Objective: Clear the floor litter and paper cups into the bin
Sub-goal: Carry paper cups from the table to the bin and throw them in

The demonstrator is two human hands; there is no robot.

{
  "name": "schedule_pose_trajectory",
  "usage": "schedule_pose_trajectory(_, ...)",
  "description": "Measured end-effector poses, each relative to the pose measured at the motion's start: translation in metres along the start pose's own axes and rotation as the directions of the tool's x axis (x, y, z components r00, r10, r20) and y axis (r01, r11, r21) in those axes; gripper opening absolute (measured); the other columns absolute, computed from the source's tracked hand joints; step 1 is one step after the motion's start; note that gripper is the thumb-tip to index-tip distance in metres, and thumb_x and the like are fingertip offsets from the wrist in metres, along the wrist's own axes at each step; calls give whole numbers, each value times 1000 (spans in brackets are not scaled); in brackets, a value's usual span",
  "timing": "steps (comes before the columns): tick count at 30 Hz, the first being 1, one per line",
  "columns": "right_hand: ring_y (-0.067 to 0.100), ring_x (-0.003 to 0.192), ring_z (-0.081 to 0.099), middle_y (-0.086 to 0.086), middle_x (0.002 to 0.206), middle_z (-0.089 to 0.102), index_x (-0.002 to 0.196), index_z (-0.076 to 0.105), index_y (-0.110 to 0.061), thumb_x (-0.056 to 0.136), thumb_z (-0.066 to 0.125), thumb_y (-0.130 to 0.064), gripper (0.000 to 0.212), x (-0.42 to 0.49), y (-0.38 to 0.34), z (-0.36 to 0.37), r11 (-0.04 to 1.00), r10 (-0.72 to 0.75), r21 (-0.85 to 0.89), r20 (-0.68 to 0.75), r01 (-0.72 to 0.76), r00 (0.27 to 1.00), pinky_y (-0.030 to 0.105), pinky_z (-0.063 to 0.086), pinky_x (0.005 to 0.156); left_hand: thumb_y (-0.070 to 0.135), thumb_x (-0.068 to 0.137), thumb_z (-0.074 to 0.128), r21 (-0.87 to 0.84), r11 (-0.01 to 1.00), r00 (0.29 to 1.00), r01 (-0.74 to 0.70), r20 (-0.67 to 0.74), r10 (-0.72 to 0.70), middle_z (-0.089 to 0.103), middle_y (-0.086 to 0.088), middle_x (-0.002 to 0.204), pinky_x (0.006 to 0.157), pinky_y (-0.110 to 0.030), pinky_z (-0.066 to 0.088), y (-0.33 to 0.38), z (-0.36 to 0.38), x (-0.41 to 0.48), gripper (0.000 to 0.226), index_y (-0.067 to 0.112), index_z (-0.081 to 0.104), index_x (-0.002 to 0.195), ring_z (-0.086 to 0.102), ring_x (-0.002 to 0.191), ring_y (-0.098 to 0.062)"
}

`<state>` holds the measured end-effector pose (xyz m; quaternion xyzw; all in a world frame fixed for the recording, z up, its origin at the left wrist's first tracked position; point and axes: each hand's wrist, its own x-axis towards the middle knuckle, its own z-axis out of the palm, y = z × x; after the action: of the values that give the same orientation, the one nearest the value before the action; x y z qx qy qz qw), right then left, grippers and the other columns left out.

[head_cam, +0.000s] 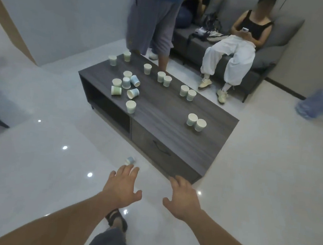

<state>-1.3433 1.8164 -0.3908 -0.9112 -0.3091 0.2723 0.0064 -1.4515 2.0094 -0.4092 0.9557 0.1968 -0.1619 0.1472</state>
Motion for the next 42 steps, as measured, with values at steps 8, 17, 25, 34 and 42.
schedule_pose_trajectory(8, 22, 146, 16, -2, 162, 10, 154, 12, -27, 92, 50, -51, 77, 136, -57, -17, 999, -47, -12, 155, 50, 987, 41, 24, 116, 62, 80, 43, -88, 993, 994, 83, 80, -76, 17, -2, 157, 112, -44, 22, -85, -29, 115, 83, 23, 18, 149, 18, 142, -23)
schedule_pose_trajectory(17, 19, 144, 22, -2, 159, 22, 153, 21, -27, 90, 51, -45, 72, 314, -74, 34, 995, -97, 53, 293, 86, 951, 38, 28, 114, 65, 83, 42, -158, 946, 940, 284, 243, -242, 15, -3, 158, 115, -44, 23, -155, 20, 237, 84, 22, 14, 151, 17, 144, -23)
schedule_pose_trajectory(25, 22, 145, 14, 0, 160, 13, 155, 11, -23, 90, 57, -31, 80, 518, -62, 155, 986, -140, -27, 399, 164, 906, 38, 24, 115, 61, 82, 47, -247, 861, 880, 444, 301, -368, 23, -2, 156, 113, -40, 27, -215, 158, 372, 83, 20, 20, 150, 23, 141, -21)
schedule_pose_trajectory(34, 24, 147, 3, -1, 160, 3, 153, 6, -30, 80, 72, -23, 98, 681, -79, 344, 933, -198, -205, 398, 297, 896, 43, 27, 113, 62, 83, 44, -353, 790, 856, 501, 334, -394, 21, -1, 156, 114, -43, 27, -285, 336, 460, 83, 20, 17, 150, 21, 142, -22)
schedule_pose_trajectory(42, 29, 130, 35, 6, 143, 37, 141, 34, -25, 82, 70, -32, 70, 722, -63, 411, 871, -219, -301, 469, 387, 856, 43, 41, 98, 64, 80, 42, -465, 699, 837, 543, 361, -411, 25, 4, 153, 114, -40, 28, -315, 396, 452, 83, 23, 19, 148, 26, 139, -19)
